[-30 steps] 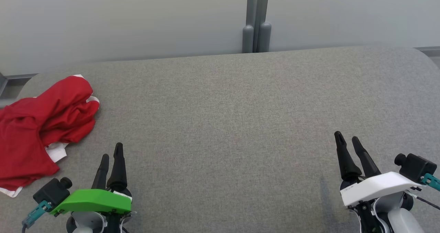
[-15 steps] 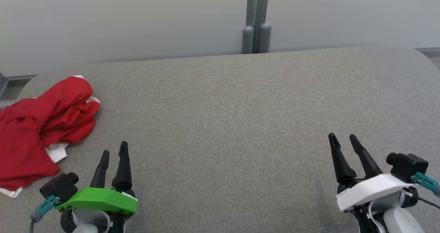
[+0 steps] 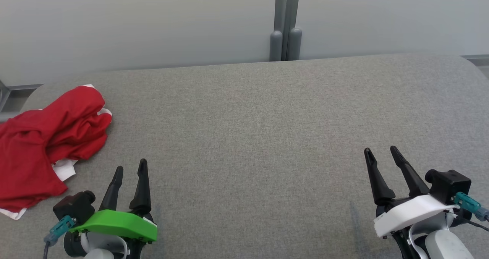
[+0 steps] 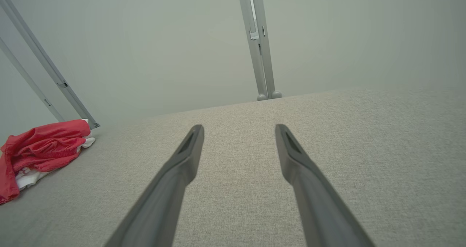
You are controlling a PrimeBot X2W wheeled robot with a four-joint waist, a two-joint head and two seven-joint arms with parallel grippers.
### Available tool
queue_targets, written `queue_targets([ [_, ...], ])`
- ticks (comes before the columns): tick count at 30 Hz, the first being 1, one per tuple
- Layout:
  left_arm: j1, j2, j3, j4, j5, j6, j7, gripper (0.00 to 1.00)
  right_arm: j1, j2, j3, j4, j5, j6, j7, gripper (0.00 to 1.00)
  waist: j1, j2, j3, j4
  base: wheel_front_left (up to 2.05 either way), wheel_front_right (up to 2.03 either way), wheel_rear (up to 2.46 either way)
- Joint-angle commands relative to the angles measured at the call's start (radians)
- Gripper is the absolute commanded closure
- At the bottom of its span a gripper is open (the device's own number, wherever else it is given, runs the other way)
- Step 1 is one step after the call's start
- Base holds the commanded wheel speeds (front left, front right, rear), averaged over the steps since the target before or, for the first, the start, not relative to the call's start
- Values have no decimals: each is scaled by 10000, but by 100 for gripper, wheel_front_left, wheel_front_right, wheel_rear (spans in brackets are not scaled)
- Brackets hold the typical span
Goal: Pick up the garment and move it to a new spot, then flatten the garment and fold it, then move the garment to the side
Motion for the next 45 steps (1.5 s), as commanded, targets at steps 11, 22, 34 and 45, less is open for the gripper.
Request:
queue_targets([
  [11,-264,256,-171,86,1058,-3,-311,0,-148,-155,58,40,-1074,27,-320,0,0,-1,-3,59,0,0,0],
  [22,-229,350,-158,320,1833,-3,-540,0,-31,-179,-58,358,-1577,28,-545,0,0,-1,-35,119,0,0,0],
  [34,-246,389,-59,657,2571,-4,-767,0,141,-141,-290,568,-2434,28,-769,0,-1,-1,-50,59,0,0,0],
  [45,-319,429,-96,994,2687,-4,-843,0,143,-133,-426,612,-2826,20,-867,0,-1,-1,-70,12,0,0,0],
])
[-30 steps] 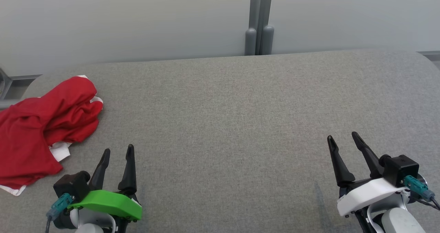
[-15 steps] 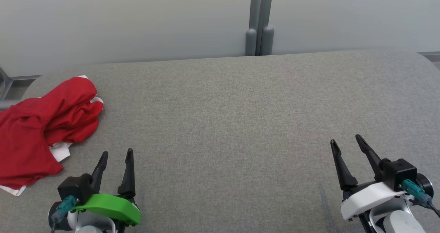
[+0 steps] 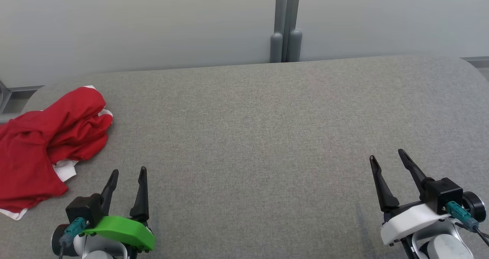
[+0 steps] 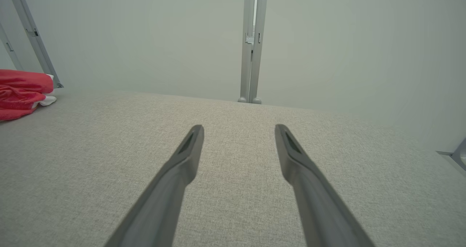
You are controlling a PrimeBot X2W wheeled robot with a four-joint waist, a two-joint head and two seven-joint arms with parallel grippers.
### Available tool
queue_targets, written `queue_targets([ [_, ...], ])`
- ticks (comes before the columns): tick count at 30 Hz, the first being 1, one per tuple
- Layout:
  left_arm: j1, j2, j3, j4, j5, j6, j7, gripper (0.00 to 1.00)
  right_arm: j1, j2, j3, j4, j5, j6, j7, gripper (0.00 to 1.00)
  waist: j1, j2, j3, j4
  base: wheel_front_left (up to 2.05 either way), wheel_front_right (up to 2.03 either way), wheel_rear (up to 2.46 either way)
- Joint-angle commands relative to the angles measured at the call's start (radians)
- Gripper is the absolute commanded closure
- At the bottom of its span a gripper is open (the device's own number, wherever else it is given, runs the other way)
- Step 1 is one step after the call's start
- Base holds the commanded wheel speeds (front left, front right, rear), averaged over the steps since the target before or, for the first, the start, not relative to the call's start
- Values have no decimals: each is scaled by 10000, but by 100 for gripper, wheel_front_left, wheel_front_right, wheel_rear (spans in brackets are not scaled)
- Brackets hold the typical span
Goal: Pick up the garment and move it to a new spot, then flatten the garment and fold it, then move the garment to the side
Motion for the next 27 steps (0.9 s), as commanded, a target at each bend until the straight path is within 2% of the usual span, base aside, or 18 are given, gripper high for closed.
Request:
queue_targets([
  [1,-128,78,-1,16,5,0,-5,0,78,-9,-47,16,-83,4,-45,0,0,0,-4,4,0,0,0],
  [9,-181,88,-35,43,-6,0,-7,0,113,10,-56,-67,-15,4,-45,0,0,0,-6,69,0,0,0],
  [14,-215,37,-57,58,44,0,-5,0,119,-54,47,-121,11,4,-45,0,0,0,-52,361,0,0,0],
  [20,-126,-22,-70,117,115,0,-5,0,193,-136,216,-66,76,4,-40,0,0,0,-234,1228,0,0,0],
  [27,180,93,-24,189,131,0,-5,0,133,-122,594,58,131,4,-40,0,0,0,-517,2654,0,0,0],
])
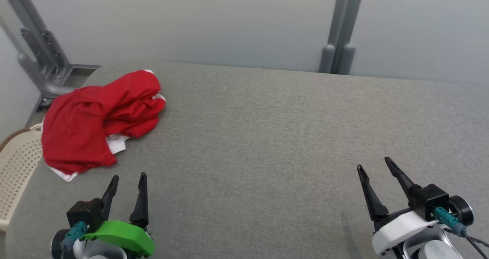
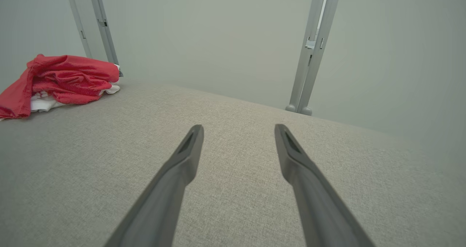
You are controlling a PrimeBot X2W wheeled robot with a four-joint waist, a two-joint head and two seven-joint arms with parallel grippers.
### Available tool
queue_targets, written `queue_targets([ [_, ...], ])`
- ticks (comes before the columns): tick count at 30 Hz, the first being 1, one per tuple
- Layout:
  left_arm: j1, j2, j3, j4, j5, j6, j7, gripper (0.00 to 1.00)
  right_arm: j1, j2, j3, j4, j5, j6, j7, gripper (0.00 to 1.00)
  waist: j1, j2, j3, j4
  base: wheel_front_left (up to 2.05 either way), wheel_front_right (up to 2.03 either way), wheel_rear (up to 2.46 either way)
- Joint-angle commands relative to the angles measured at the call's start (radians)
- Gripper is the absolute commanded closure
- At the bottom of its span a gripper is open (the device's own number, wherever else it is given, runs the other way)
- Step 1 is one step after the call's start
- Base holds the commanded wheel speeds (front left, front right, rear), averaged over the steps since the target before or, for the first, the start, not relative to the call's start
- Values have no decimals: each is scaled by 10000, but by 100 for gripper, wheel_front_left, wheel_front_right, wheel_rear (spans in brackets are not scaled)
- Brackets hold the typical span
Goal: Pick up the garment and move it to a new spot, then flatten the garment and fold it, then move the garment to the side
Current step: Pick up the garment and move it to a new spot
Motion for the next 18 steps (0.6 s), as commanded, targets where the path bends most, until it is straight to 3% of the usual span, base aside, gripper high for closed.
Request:
queue_targets([
  [1,178,113,72,4,87,0,-5,0,-65,5,120,70,64,1,-35,0,-1,0,-306,1103,0,0,0],
  [9,515,271,286,-32,123,0,-5,0,-267,231,558,249,185,1,-33,0,-1,0,-526,2286,0,0,0],
  [18,604,312,449,-143,132,0,-5,0,-264,343,747,270,186,1,-35,0,-1,0,-505,2548,0,0,0],
])
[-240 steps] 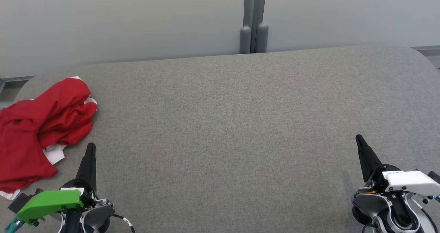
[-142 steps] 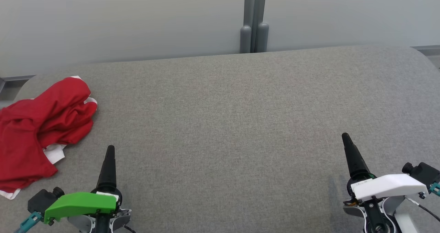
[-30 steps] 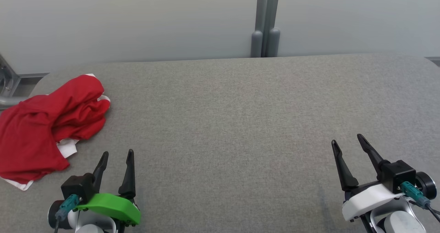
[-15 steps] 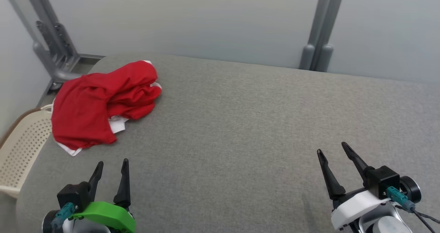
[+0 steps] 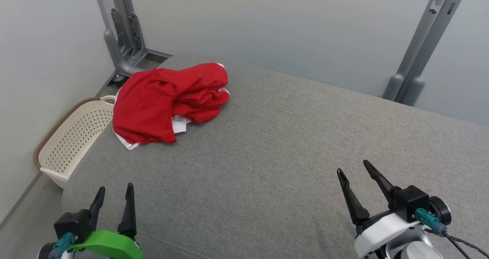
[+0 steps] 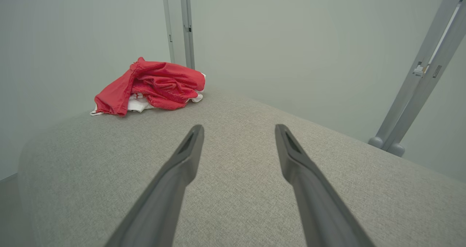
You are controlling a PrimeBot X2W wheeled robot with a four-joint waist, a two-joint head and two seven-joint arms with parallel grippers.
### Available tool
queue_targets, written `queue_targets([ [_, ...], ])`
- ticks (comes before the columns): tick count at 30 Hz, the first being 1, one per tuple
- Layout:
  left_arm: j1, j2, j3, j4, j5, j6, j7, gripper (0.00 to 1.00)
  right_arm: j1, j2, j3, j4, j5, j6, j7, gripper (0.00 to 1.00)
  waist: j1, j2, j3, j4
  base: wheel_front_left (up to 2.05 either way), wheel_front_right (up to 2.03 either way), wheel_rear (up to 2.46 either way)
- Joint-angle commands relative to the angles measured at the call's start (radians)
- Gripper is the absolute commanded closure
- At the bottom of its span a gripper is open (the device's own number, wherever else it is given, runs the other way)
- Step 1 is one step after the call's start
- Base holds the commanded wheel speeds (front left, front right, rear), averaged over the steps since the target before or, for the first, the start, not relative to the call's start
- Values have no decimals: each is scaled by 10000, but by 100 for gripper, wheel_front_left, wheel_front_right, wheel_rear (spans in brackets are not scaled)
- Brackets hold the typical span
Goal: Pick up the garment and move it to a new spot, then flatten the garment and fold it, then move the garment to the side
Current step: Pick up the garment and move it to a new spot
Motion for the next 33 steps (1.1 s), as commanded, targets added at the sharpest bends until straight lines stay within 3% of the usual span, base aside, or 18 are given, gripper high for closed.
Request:
queue_targets([
  [1,97,42,38,-46,82,0,-5,0,-45,-21,9,14,34,1,-35,0,0,0,-32,69,0,0,0],
  [8,-218,-34,95,18,45,0,-5,0,20,-78,4,-101,42,1,-35,0,0,0,207,-114,0,0,0],
  [13,-1027,-92,154,142,-232,0,-5,0,-284,-344,-92,-214,-73,1,-35,0,0,0,969,-251,0,0,0],
  [23,-4682,504,-346,2472,-1312,0,835,0,-1376,-978,11,-493,-237,1,-35,0,0,0,3103,-850,0,0,0],
  [33,-7378,1034,-854,4624,-2725,0,1880,0,-1873,-1130,117,-478,-291,1,-35,0,0,0,3797,-1552,0,0,0],
])
